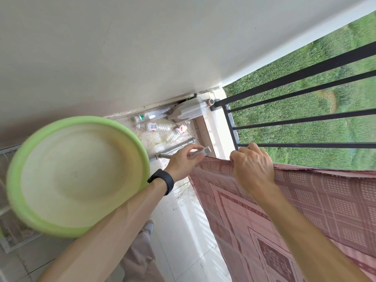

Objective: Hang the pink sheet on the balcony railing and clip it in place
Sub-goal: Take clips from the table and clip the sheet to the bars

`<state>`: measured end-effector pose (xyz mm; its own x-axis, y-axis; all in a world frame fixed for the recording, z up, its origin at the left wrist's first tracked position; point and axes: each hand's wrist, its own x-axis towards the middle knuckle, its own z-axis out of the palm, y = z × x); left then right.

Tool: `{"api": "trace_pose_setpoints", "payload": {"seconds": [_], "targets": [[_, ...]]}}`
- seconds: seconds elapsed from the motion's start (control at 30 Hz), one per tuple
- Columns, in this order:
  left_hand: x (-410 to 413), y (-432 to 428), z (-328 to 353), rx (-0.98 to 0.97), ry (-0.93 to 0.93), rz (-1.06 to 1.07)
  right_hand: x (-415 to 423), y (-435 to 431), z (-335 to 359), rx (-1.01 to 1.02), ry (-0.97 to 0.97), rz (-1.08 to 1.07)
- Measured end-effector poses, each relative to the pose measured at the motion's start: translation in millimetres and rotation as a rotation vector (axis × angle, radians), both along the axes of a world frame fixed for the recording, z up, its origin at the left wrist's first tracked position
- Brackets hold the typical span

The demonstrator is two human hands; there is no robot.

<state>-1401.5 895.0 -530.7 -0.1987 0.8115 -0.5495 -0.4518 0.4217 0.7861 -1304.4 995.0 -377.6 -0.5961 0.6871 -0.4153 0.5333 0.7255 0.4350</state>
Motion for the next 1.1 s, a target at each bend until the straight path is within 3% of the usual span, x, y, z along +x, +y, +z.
{"api": "trace_pose_setpoints", "payload": {"seconds": [0.2, 0.37, 0.67, 0.87, 1.1], "targets": [[-8, 7, -2, 0.08, 0.38, -0.308, 4, 0, -1, 0.029, 0.062, 0.072], [-20, 9, 8, 0.157, 0.551, -0.324, 6, 0, 0, 0.021, 0.066, 0.102], [-31, 19, 19, 0.239, 0.522, -0.156, 6, 0, -3, 0.025, 0.086, 0.054], [-20, 47, 12, 0.301, 0.474, -0.346, 5, 3, -5, 0.038, 0.086, 0.026], [-23, 67, 14, 0.311, 0.573, -0.484, 6, 2, -6, 0.05, 0.079, -0.008]]}}
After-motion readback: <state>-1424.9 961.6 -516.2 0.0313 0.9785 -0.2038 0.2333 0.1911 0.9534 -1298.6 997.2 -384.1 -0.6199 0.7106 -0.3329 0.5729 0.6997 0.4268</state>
